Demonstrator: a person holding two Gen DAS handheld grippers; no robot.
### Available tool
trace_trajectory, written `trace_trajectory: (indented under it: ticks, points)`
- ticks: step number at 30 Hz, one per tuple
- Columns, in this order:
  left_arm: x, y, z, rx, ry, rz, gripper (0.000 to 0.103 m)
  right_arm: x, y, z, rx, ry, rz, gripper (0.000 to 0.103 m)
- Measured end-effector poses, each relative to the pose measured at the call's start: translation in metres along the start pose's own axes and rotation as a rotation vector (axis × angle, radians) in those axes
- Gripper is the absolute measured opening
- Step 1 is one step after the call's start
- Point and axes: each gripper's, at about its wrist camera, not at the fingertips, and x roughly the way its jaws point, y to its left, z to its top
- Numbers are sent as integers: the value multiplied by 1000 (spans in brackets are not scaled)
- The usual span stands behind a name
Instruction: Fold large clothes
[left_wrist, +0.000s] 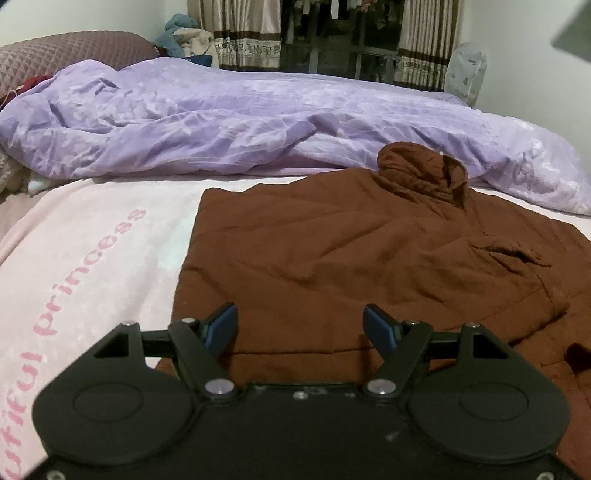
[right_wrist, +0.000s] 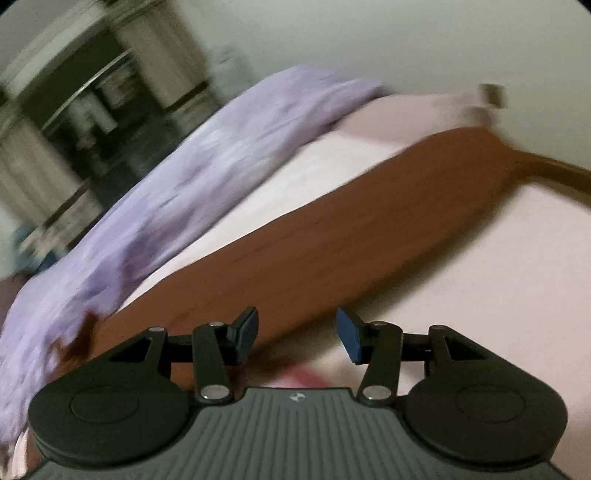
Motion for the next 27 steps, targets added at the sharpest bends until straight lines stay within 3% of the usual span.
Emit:
trace_trajectory:
  ticks: [5, 9, 16, 27]
  points:
    - [7, -8, 2, 12, 14, 23, 76, 10, -64, 19, 119, -29, -90, 59]
    - [10, -13, 5, 24, 10, 29, 76, 29, -91, 23, 213, -30, -118, 59]
    - [20, -15, 5, 48, 35, 49, 76, 47, -118, 40, 343, -90, -64, 58]
    - [25, -14, 6, 41, 43, 82, 76, 58, -134, 57, 401, -140, -54, 59]
